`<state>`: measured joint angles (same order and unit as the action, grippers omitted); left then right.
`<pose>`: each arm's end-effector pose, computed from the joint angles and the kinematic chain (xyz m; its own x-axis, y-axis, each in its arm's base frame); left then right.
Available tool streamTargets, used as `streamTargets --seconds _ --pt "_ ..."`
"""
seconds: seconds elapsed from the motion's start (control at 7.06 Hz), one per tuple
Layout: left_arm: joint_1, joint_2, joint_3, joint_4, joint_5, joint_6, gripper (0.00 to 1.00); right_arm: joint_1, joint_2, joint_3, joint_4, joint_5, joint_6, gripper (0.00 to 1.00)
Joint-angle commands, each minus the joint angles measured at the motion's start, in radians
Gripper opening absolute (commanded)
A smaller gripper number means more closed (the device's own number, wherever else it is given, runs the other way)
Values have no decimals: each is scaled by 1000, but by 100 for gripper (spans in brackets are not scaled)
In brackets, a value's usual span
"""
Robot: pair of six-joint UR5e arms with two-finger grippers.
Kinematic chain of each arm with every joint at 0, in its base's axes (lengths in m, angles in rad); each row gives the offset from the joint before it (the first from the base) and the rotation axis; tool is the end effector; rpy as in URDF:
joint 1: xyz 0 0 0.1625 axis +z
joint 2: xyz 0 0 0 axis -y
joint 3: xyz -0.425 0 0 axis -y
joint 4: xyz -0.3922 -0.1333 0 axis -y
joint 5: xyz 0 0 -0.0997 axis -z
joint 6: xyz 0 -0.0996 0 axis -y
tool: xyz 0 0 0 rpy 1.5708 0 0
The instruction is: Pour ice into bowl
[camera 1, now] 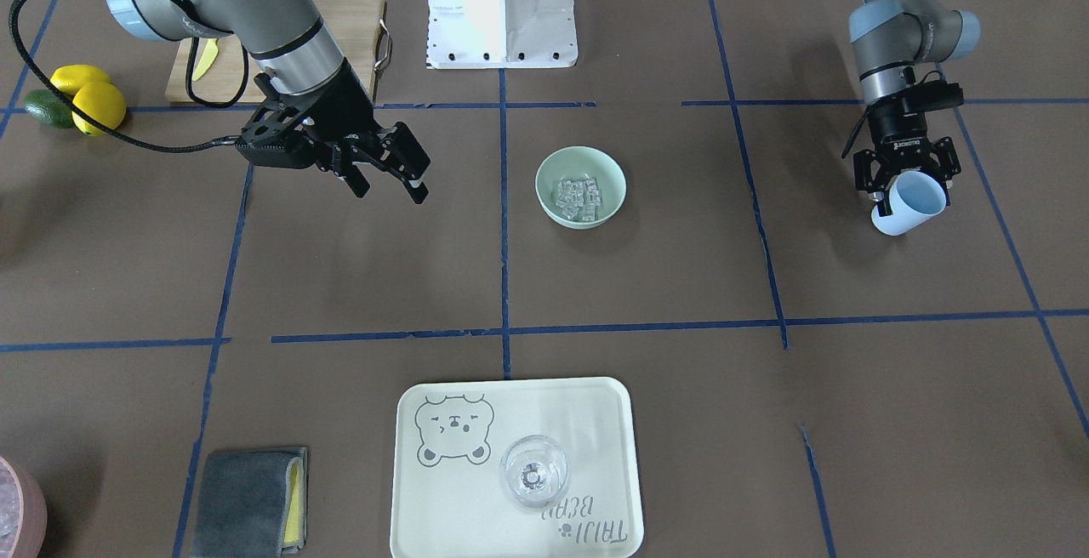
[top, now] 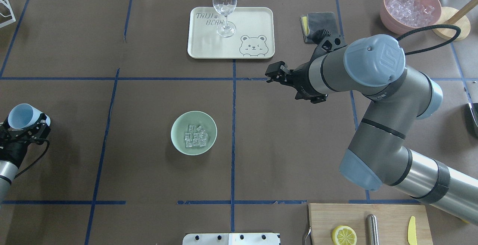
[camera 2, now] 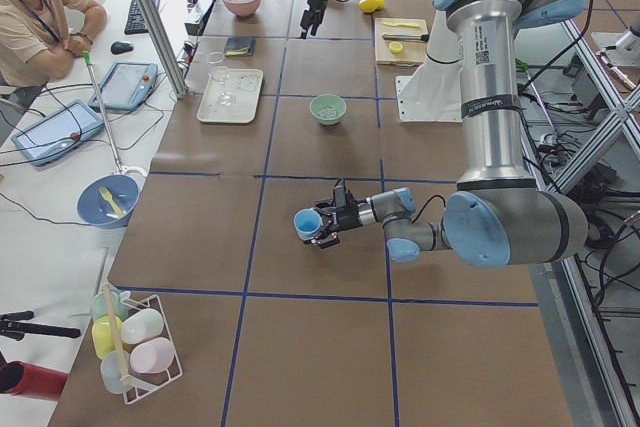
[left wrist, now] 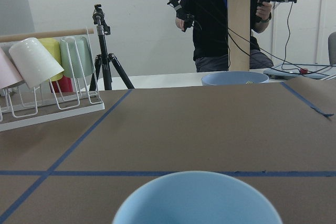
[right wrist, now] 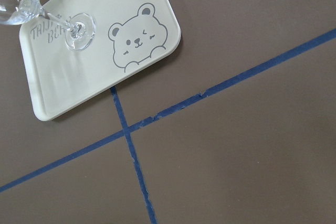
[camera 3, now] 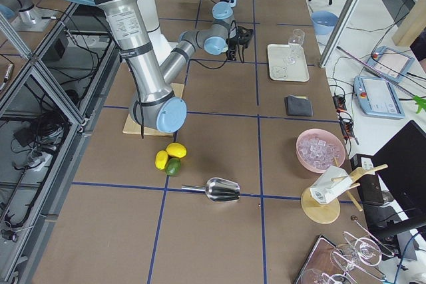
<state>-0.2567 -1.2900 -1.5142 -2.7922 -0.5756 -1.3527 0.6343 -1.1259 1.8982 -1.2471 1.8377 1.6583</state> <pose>0.2907 -0.3005 0.6580 0.7644 -0.0789 -0.6399 0.6148 0.3881 0.6866 -0.4157 -0.4387 0.2277 0.3334 0.3499 0.8754 -0.4134 0.8888 -0.1978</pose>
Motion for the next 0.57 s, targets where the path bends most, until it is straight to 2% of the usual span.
streamTargets --seconds 0.0,0.14,0.43 --pt "1 55 -50 -103 -149 93 100 -2 2 1 0 0 5 100" --pt "-1 60 -75 -113 -217 119 100 -4 2 1 0 0 12 100" --pt "-1 141 -154 -113 -355 212 100 -5 2 1 0 0 20 100"
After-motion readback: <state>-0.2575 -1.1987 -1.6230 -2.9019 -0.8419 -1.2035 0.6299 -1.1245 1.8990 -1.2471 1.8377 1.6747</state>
